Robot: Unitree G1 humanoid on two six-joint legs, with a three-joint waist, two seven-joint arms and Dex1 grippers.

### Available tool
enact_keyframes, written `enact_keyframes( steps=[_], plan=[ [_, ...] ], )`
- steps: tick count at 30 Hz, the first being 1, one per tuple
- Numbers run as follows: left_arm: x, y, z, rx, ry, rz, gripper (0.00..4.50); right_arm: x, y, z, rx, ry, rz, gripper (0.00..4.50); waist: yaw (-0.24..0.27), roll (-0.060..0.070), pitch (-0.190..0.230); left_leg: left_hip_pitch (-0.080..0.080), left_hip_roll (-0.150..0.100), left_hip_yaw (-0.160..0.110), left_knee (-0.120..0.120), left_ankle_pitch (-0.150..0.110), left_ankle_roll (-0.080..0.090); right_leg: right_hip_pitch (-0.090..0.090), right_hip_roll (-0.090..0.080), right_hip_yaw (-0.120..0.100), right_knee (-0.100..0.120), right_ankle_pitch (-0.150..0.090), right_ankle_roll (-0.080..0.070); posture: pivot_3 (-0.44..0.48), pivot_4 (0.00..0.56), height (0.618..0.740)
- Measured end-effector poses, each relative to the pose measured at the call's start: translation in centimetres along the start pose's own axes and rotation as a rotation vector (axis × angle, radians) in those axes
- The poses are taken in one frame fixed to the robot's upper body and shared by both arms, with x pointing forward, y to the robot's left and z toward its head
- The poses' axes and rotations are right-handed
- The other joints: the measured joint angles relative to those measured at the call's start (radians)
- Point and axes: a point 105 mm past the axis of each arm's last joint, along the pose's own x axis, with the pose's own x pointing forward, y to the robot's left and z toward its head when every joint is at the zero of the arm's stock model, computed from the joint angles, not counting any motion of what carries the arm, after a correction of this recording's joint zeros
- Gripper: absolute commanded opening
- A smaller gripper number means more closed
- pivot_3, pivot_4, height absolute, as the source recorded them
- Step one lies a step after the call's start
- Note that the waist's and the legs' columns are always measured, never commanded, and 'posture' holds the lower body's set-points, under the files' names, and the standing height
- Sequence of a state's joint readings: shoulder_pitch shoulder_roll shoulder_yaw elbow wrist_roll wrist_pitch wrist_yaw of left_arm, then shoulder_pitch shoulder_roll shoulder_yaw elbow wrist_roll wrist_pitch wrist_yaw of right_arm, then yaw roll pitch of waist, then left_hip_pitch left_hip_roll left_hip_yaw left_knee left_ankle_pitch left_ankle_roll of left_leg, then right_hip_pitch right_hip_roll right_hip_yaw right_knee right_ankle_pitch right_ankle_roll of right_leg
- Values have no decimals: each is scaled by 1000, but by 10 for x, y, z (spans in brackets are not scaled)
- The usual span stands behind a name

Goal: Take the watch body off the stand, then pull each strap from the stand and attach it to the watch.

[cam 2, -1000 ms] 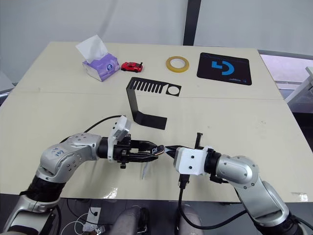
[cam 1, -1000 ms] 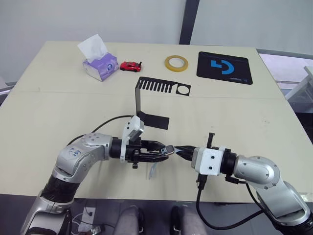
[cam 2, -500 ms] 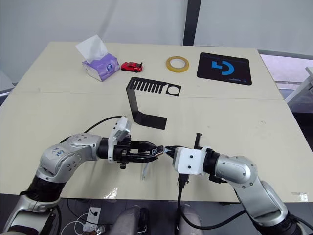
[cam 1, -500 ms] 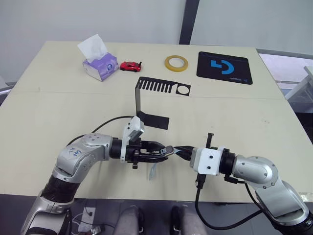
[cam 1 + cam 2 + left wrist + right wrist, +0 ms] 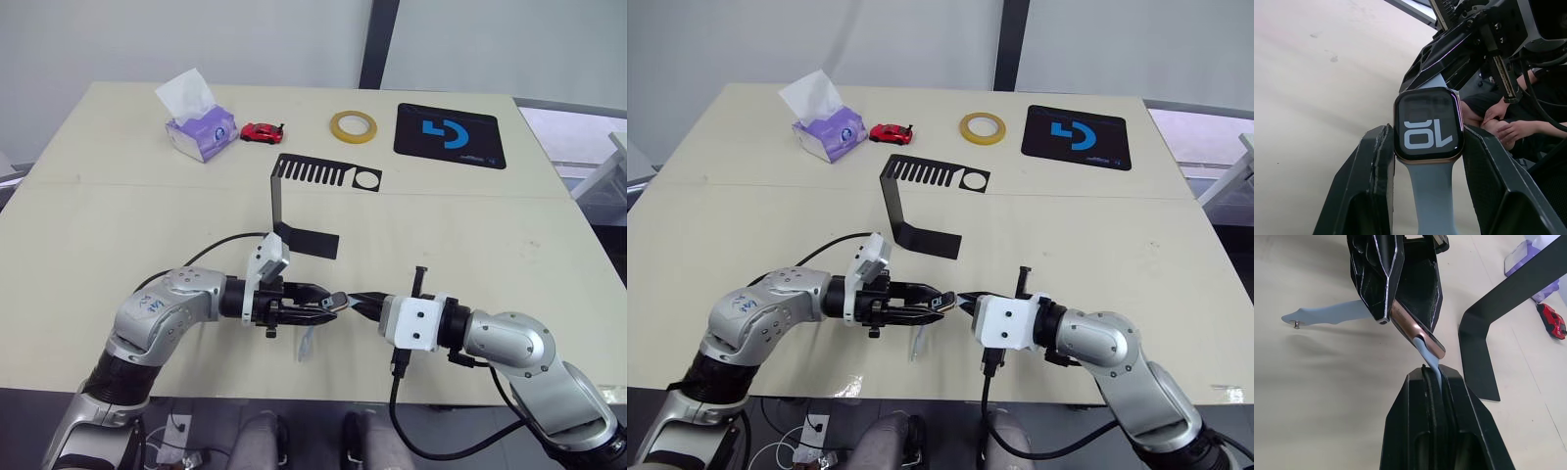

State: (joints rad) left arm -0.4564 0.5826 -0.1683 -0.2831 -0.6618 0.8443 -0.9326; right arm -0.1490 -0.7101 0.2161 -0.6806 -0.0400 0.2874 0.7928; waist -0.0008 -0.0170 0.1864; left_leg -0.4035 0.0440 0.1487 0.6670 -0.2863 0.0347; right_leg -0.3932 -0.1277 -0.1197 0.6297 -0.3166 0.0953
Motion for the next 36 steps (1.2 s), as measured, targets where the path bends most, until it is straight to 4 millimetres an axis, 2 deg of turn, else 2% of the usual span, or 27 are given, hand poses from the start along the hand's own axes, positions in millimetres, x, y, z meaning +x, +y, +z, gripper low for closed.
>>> enact_keyframes(
  steps=[28, 32, 36],
  plan=[
    [1, 1, 0, -16, 0, 3, 1630, 3, 1, -2, 12, 14, -3, 57, 0, 0, 0, 0, 0, 0, 0, 0, 0, 0, -1, 0, 0, 0, 0, 0, 150, 740],
    [1, 1, 0, -14, 0, 4, 1630, 3, 1, -2, 60, -2, -16, 57, 0, 0, 0, 0, 0, 0, 0, 0, 0, 0, -1, 0, 0, 0, 0, 0, 150, 740],
    [4, -3, 1, 15, 1, -20, 1630, -3, 7, 1, 101, -24, 3, 1360, 4, 0, 0, -1, 0, 0, 0, 0, 0, 0, -1, 0, -1, 0, 0, 0, 150, 740]
  ],
)
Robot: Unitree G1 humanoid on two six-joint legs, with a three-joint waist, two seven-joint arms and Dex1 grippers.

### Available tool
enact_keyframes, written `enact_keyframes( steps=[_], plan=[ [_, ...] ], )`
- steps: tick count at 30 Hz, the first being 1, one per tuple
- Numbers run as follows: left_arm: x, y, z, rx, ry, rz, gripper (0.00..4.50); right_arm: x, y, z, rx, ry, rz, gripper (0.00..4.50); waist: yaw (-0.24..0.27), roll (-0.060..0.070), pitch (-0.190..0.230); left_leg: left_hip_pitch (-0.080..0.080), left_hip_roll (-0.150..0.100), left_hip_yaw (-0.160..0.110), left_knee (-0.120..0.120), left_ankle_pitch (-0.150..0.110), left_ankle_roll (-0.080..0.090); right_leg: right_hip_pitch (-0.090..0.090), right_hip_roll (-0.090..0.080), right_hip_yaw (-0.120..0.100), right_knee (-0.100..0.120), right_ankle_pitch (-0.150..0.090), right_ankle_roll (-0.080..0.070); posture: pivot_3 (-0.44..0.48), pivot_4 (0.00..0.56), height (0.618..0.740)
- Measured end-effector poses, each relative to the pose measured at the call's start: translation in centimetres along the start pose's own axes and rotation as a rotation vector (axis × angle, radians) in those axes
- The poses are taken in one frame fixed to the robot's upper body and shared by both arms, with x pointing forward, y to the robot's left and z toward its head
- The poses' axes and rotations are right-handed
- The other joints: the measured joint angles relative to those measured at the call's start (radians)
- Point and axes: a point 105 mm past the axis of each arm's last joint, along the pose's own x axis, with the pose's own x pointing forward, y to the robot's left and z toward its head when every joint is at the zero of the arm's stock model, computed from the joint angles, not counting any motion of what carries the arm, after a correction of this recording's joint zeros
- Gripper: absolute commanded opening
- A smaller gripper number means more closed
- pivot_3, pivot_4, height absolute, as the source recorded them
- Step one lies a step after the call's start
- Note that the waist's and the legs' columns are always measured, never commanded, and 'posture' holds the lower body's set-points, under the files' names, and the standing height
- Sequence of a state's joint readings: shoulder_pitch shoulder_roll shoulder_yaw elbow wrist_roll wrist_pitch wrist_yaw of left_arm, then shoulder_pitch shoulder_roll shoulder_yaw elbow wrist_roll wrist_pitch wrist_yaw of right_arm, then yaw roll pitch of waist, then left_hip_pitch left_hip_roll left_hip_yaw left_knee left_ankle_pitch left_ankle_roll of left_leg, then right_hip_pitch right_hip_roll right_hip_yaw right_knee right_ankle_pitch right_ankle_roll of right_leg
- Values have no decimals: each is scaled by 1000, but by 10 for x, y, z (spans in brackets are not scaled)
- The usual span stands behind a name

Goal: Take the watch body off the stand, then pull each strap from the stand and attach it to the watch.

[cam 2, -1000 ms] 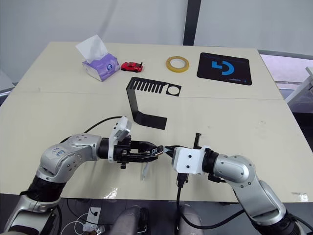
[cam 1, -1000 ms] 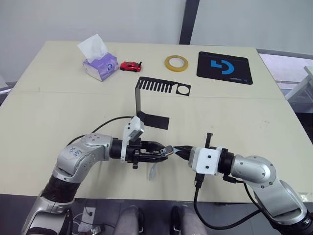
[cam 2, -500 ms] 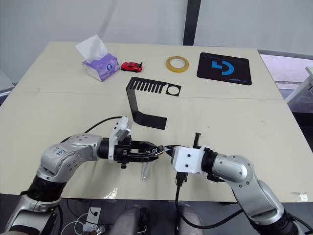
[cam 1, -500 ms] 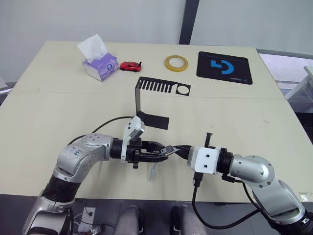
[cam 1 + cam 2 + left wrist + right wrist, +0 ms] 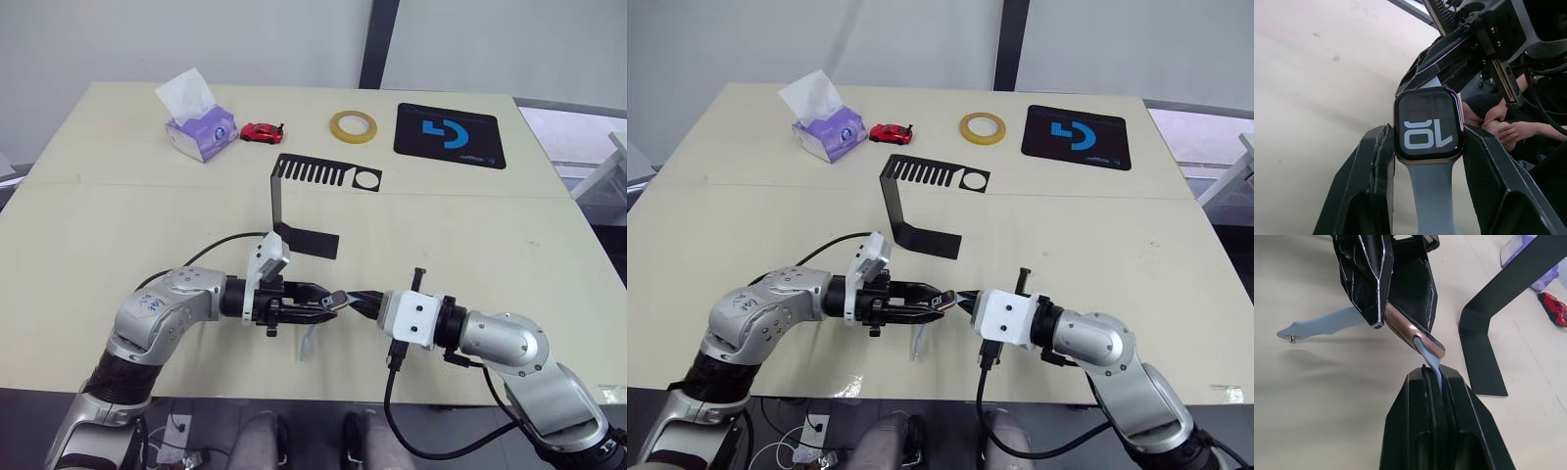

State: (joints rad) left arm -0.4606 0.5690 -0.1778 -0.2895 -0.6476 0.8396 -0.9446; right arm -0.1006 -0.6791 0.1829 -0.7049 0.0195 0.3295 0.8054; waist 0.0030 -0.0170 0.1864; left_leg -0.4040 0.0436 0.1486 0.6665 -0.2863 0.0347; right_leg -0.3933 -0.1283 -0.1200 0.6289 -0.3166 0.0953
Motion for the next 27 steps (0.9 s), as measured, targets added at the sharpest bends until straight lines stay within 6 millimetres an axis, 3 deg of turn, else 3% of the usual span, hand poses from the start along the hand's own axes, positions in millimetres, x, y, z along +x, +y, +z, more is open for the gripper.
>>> enact_keyframes(
  steps=[3, 6, 13, 17, 23, 27],
  plan=[
    [0, -1, 3, 105, 2, -8, 1630, -16, 7, -6, 2, 28, 54, 2794, 0, 0, 0, 0, -1, 0, 0, 0, 1, 0, 0, 0, -1, 0, 0, 0, 150, 740],
    [-10, 6, 8, 420, 18, 15, 1630, -40, 11, -8, 50, 0, 86, 4344, 0, 0, 0, 1, 0, 1, -1, 0, 1, 0, -1, 0, -1, 0, 0, 0, 150, 740],
    [-25, 14, 9, 1109, 80, 37, 1630, -90, 8, -2, 93, -147, -2, 4433, 1, 0, 0, 1, -1, 1, -1, -1, 2, 1, -2, 0, -1, 0, 0, 0, 150, 740],
    [-35, 9, 4, 1266, 103, 14, 1630, -109, 10, -4, 172, -188, -39, 4433, -2, 0, 0, 1, 0, 1, -2, -1, 2, 1, -3, 0, -1, 0, 0, 0, 150, 740],
    [-35, 6, -6, 1202, 100, 25, 1630, -114, 4, -1, 166, -207, -68, 4433, -3, 0, 0, 2, 0, 1, -1, -1, 2, 1, -2, 0, 0, 0, 0, 0, 150, 740],
    [-19, -3, 5, 858, -6, 29, 1630, -114, 3, 0, 178, -209, -59, 4433, 3, 0, 0, 1, -1, -1, 0, -1, 3, 2, -3, 0, 0, 1, 1, 0, 150, 740]
  ],
)
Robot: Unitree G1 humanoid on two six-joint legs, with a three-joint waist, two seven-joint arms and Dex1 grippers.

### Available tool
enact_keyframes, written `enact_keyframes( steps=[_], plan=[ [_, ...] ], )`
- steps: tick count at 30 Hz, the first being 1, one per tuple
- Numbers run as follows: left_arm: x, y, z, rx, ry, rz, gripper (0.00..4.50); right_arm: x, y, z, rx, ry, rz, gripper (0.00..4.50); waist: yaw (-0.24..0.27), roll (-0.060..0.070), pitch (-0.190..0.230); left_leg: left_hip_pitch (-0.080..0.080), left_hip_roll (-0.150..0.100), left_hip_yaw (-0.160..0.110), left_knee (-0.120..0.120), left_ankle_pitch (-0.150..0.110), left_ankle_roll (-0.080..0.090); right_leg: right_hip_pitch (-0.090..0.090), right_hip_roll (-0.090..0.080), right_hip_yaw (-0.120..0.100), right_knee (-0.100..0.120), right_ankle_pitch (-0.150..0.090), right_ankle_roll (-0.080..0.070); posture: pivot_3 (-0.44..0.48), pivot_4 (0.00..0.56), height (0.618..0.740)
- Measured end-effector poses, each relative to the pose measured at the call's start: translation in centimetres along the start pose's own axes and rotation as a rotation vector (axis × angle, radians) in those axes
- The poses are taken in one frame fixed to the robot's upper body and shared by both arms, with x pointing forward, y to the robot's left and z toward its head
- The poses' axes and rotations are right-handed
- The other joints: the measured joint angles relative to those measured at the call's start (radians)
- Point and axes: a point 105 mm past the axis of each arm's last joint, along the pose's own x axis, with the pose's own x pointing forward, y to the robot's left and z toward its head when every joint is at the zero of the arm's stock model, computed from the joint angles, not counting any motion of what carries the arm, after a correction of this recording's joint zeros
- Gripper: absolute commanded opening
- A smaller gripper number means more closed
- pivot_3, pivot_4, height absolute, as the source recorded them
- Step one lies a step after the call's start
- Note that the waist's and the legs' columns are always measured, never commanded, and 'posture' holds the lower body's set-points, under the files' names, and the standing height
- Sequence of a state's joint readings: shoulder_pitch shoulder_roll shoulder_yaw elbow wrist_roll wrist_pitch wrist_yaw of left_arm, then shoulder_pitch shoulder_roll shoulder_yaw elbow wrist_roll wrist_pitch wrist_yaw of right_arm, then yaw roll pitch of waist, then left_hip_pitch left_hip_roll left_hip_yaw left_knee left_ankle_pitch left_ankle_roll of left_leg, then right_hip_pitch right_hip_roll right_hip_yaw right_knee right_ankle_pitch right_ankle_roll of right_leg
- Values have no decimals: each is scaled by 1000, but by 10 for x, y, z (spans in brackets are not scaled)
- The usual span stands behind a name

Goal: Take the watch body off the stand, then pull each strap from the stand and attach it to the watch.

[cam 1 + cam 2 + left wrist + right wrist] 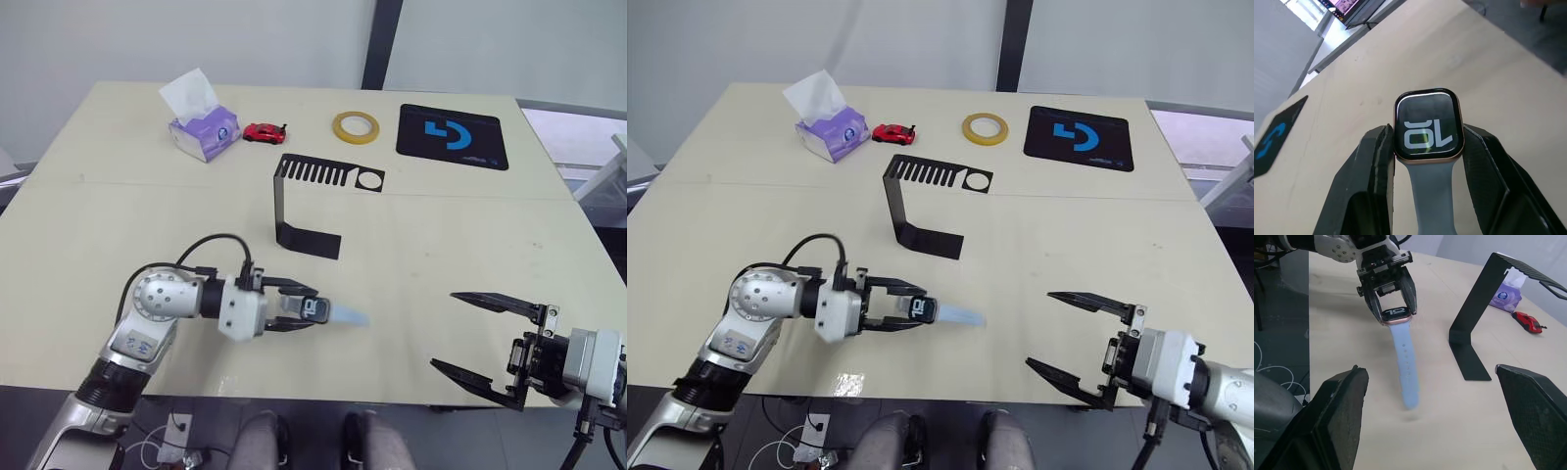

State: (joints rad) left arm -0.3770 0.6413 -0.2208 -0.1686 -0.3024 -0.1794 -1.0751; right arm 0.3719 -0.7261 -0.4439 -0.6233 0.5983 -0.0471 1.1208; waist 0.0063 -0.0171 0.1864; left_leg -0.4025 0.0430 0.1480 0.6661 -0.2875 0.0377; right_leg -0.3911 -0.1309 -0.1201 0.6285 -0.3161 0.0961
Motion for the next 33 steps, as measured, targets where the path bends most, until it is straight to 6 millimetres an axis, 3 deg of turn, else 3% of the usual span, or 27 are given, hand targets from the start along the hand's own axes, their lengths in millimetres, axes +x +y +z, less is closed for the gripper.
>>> enact_keyframes(
  steps=[3, 7, 13, 19, 28, 33],
  plan=[
    [11, 0, 4, -209, 2, -8, 1630, 0, 1, -1, 18, 5, 10, 4433, 0, 0, 0, 1, 0, 0, 0, 0, 0, 0, 1, 0, 0, 0, 0, 0, 150, 740],
    [25, -20, -19, -358, 127, -84, 1630, 1, 3, -3, 37, 10, 14, 4433, 0, 0, 0, 1, 0, 0, 0, 0, -1, 0, 6, 0, 0, 0, 0, 0, 150, 740],
    [45, -31, -42, -337, 220, -102, 1630, 3, 11, -5, 64, 18, 35, 4433, 15, 0, 0, 1, 0, 1, 0, 0, -1, 0, 1, 1, 0, 0, 0, 0, 150, 740],
    [36, -38, -57, -268, 322, -100, 1630, 4, 18, -6, 80, 25, 51, 4433, 16, 0, 0, 1, 1, 1, 0, 0, -1, -1, 0, 1, 0, 0, 0, 0, 150, 740],
    [25, -27, -46, -237, 320, -33, 1630, 3, 19, -8, 87, 40, 57, 4433, 18, 0, 0, 0, 1, 0, 0, 0, 0, -1, 0, 0, 0, 0, 0, 0, 150, 740],
    [37, -17, -34, -241, 256, -16, 1630, 3, 20, -9, 89, 46, 56, 4433, 20, 0, 0, 0, 0, 0, 0, 0, 0, 0, 0, 0, 0, 0, 0, 0, 150, 740]
  ],
)
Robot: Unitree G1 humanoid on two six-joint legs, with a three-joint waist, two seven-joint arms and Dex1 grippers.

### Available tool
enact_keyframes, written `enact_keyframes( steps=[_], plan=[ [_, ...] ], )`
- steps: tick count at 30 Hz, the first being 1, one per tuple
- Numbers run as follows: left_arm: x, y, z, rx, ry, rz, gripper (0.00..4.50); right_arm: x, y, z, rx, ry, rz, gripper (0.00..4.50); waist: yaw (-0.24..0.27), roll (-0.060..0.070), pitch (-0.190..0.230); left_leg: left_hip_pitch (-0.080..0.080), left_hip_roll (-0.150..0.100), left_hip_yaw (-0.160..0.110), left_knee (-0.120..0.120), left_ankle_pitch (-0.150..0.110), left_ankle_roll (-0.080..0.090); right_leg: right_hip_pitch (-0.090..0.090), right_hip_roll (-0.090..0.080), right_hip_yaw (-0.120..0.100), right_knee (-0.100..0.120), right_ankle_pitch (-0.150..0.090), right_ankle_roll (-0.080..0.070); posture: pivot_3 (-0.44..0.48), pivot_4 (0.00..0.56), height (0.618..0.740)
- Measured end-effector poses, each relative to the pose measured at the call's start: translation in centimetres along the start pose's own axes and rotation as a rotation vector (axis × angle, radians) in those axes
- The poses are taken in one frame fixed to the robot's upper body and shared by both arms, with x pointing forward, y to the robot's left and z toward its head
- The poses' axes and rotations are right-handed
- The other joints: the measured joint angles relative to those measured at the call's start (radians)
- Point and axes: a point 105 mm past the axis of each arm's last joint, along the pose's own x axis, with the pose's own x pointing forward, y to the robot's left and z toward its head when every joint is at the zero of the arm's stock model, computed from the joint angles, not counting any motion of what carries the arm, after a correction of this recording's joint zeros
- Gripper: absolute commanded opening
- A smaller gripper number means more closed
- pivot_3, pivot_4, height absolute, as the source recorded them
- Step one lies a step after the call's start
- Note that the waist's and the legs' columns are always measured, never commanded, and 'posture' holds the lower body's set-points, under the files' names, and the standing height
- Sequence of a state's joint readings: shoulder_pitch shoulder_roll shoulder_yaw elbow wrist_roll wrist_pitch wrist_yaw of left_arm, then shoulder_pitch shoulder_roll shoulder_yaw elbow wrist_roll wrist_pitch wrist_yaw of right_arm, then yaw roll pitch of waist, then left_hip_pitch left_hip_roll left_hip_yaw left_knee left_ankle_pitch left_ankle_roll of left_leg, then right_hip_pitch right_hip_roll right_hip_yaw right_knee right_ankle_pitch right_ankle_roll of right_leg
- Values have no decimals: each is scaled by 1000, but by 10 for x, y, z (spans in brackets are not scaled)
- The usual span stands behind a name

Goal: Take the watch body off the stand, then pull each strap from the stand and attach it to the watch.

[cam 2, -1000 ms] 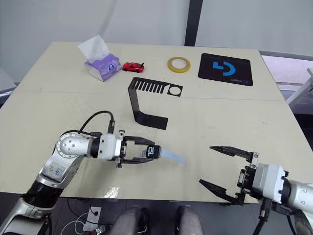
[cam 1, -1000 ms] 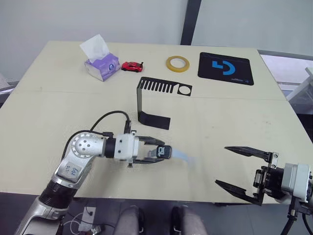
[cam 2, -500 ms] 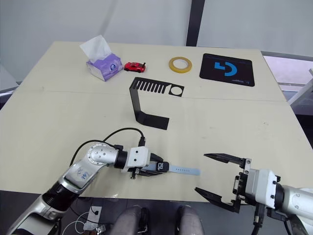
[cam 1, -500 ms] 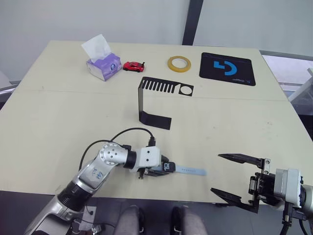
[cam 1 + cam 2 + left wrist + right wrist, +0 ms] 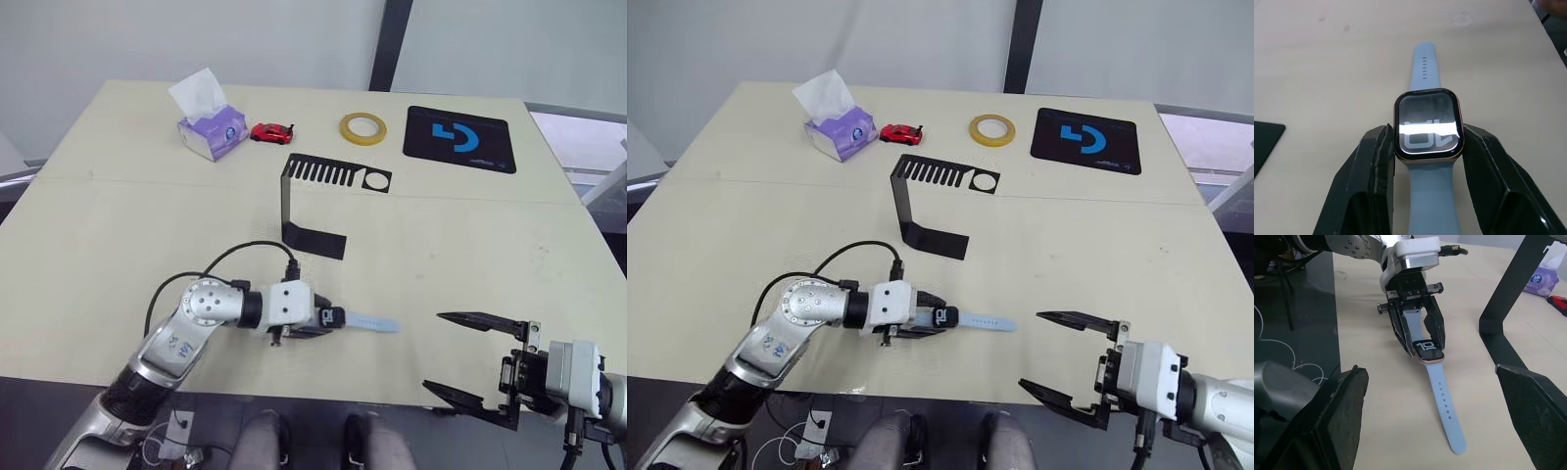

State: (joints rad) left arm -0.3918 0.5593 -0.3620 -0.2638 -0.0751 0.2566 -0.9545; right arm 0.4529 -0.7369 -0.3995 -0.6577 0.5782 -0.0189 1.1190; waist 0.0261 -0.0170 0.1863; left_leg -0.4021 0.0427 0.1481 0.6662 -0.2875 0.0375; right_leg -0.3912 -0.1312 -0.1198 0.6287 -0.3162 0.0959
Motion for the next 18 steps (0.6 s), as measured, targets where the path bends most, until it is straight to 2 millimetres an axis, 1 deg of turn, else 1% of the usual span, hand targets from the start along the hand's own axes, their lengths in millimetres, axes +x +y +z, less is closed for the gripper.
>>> enact_keyframes(
  steps=[3, 6, 11, 14, 18],
  plan=[
    [8, -2, 1, -5, -14, -20, 1630, 0, 0, 0, 2, 1, -2, 4433, 0, 0, 0, 0, 0, 0, 0, 0, 0, 0, 0, 0, 0, 0, 0, 0, 150, 740],
    [22, -2, -3, -22, -18, -46, 1630, 1, -2, -1, 8, 8, -1, 4433, 0, 0, 0, 0, 0, 0, 0, 0, 0, 0, 1, 0, 1, 0, 0, 0, 150, 740],
    [37, -7, -7, -13, -11, -85, 1630, 1, -3, -1, 8, 12, -9, 4433, 0, 0, 0, 0, 0, 0, 1, 0, 0, 0, 1, 0, 1, 0, 0, 0, 150, 740],
    [45, -10, -13, -14, -1, -101, 1630, 1, -3, -2, 8, 14, -13, 4433, 0, 0, 0, 0, 0, 0, 1, 0, 0, 0, 1, 0, 1, 0, 0, 0, 150, 740],
    [47, -8, -13, -2, -11, -99, 1630, 3, -2, -2, 15, 12, -12, 4433, 0, 0, 0, 0, 0, 0, 1, 0, 0, 0, 0, 0, 1, 0, 0, 0, 150, 740]
  ],
)
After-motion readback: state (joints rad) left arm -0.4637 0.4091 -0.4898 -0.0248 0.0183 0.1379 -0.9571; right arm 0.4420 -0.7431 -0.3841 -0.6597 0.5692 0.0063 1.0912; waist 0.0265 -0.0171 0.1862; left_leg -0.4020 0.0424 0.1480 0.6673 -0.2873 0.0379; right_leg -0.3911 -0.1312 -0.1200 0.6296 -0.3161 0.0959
